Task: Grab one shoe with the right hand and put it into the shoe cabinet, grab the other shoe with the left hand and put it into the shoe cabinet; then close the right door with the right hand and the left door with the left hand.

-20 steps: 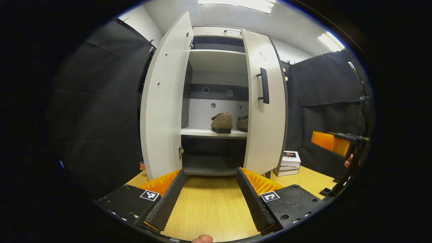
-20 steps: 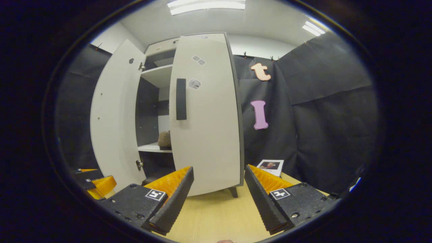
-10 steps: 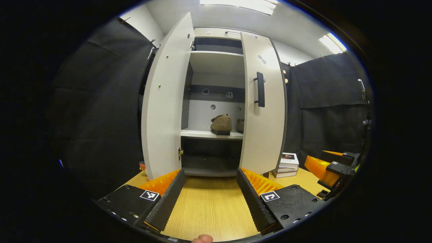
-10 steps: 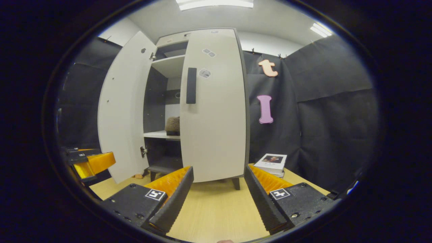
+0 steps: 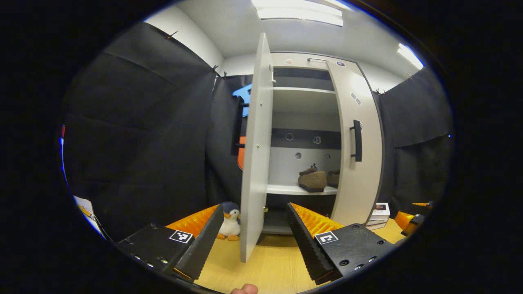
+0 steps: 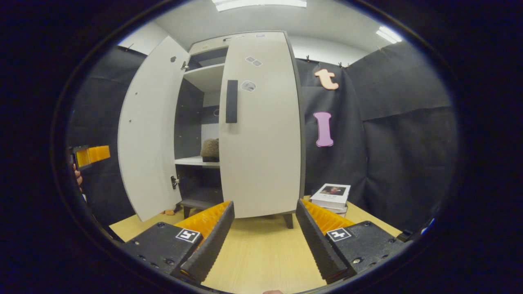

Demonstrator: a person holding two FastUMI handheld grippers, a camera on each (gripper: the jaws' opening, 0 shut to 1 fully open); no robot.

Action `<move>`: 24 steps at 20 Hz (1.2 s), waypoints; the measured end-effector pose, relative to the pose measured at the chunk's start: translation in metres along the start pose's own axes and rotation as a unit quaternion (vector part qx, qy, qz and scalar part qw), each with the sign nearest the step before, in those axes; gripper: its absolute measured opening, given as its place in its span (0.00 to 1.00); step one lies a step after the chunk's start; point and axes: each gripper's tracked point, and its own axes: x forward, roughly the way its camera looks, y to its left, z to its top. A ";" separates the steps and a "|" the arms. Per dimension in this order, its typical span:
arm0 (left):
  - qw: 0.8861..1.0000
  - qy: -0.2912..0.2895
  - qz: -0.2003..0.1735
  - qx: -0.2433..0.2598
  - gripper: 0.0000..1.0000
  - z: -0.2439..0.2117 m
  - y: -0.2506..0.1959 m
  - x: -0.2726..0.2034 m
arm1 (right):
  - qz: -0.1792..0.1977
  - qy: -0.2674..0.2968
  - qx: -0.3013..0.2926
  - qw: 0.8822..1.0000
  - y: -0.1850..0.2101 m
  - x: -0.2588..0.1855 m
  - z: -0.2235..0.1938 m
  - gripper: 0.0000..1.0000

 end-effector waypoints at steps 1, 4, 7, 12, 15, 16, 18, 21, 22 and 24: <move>1.000 -0.009 0.008 -0.003 0.92 0.012 0.013 0.006 | 0.003 0.002 0.000 1.000 0.002 0.000 0.000 0.97; 0.999 -0.036 0.030 -0.005 0.92 0.047 0.050 0.032 | 0.007 0.003 -0.004 1.000 0.006 -0.001 0.000 0.98; 0.997 -0.050 0.048 -0.023 0.93 0.073 0.083 0.065 | 0.005 0.003 -0.006 1.000 0.005 -0.003 0.001 0.98; 0.996 -0.051 0.052 -0.049 0.93 0.094 0.115 0.110 | -0.010 0.005 -0.004 1.000 -0.005 -0.005 0.000 0.95; 0.997 -0.038 0.041 -0.047 0.93 0.092 0.116 0.124 | -0.022 0.009 0.002 1.000 -0.014 -0.005 0.000 0.98; 0.998 -0.036 0.037 -0.046 0.93 0.094 0.116 0.135 | -0.026 0.011 0.005 1.000 -0.017 -0.005 -0.002 0.98; 0.998 -0.029 0.026 -0.042 0.93 0.092 0.110 0.149 | -0.032 0.013 0.009 0.999 -0.020 -0.004 -0.003 0.95; 0.998 -0.034 0.026 -0.037 0.93 0.093 0.105 0.154 | -0.036 0.012 0.008 0.999 -0.023 -0.002 -0.002 0.98; 0.998 -0.030 0.023 -0.044 0.93 0.090 0.104 0.150 | -0.037 0.013 0.008 0.999 -0.022 -0.002 -0.003 0.94; 0.998 -0.020 0.015 -0.063 0.93 0.085 0.105 0.152 | -0.034 0.014 0.008 0.999 -0.020 0.000 -0.002 0.95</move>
